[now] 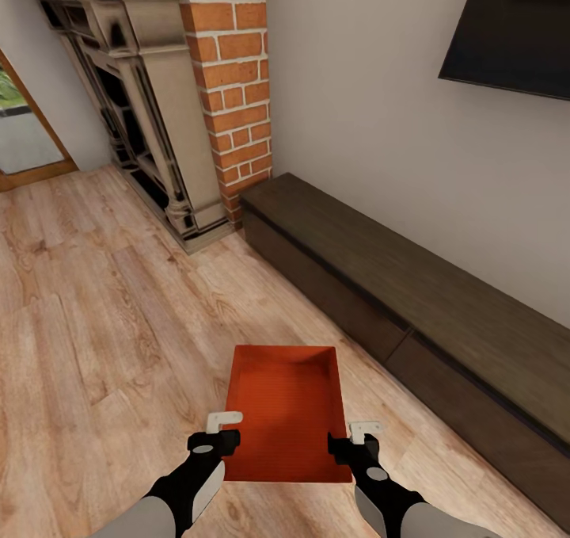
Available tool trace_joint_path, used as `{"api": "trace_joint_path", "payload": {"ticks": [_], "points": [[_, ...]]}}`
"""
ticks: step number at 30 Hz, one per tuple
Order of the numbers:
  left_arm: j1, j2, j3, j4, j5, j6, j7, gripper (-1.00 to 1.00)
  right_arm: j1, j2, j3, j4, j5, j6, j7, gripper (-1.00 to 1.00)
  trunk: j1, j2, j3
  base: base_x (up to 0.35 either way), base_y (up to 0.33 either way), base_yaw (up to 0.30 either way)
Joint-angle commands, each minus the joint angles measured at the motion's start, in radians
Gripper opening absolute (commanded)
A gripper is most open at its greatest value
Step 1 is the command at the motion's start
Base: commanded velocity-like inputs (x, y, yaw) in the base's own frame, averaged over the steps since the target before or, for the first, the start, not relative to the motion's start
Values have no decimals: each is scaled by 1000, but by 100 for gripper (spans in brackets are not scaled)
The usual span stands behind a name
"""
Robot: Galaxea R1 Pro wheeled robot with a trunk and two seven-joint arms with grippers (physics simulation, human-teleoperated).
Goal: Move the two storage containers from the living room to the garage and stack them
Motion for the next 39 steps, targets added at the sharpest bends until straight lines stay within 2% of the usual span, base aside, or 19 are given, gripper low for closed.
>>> {"api": "trace_joint_path", "payload": {"ticks": [1,32,39], "points": [[-1,1,-9,-2,8,5,7,100,-1,0,9,1,-10,-3,-4,100,4,-7,-4,0,0,0],[0,1,-8,-3,8,5,8,100,-1,-1,8,1,-18,-3,17,100,123,-224,-101,0,0,0],[0,1,-8,-4,8,5,8,100,-1,-2,7,1,-18,-3,18,100,123,-224,-101,0,0,0]]}}
